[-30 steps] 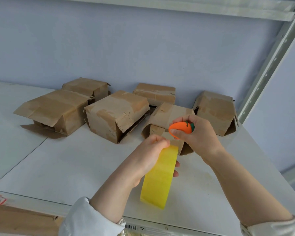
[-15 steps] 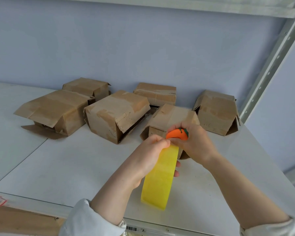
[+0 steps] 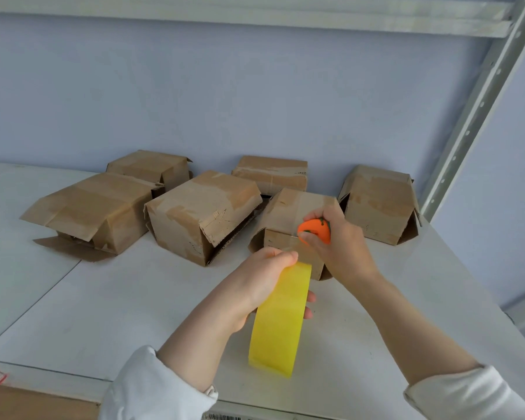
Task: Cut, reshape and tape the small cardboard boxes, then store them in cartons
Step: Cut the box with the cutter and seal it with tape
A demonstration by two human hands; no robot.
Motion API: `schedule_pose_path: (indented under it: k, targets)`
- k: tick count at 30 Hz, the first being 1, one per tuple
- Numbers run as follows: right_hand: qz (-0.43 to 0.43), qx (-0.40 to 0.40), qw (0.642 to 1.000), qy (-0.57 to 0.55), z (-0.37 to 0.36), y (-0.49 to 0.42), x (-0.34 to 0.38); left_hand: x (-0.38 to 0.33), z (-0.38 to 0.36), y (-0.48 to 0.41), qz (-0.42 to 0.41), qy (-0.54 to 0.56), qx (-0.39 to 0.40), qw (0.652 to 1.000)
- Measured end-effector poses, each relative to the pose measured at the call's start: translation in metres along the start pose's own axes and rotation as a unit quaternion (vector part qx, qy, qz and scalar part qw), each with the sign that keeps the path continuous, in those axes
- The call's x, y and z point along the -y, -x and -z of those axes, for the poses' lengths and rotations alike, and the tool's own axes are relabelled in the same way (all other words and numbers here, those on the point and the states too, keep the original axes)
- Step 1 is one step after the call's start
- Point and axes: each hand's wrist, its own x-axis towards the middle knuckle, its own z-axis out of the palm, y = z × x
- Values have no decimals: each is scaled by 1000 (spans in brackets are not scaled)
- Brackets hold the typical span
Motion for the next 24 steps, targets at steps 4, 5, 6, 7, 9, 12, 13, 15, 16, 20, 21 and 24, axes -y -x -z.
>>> schedule_pose_path:
  k: [4, 5, 6, 7, 9, 12, 13, 15, 16, 20, 21, 24]
  targets:
    - [19, -36, 999, 15, -9, -8, -2, -8, 1, -8, 35, -1, 2, 999]
    - [22, -40, 999, 21, -11, -9, -3, -9, 1, -10, 43, 3, 2, 999]
    - [23, -43, 998, 25, -13, -11, -4, -10, 1, -11, 49, 6, 1, 999]
    - [21, -47, 998, 27, -14, -12, -5, -11, 2, -12, 53, 5, -1, 999]
    - [3, -50, 998, 25, -15, -14, -5, -13, 2, -13, 58, 8, -3, 998]
    - [-54, -35, 997, -40, -8, -20, -4, -13, 1, -12, 66, 16, -4, 998]
    - [-73, -26, 994, -79, -4, -21, -4, -13, 1, -12, 67, 16, -4, 998]
    - [-83, -4, 988, -133, 5, -19, -4, -12, 1, -11, 69, 24, -3, 997]
    - [-78, 8, 987, -143, 8, -17, -4, -12, 1, -10, 69, 27, -2, 997]
    - [-61, 61, 988, -126, 10, -6, 0, -11, 0, -11, 64, 32, -2, 997]
    - [-55, 70, 990, -113, 8, -5, 0, -11, -1, -11, 63, 33, -1, 997]
    - [-40, 84, 992, -89, 3, -3, 0, -11, -1, -11, 58, 37, 2, 998]
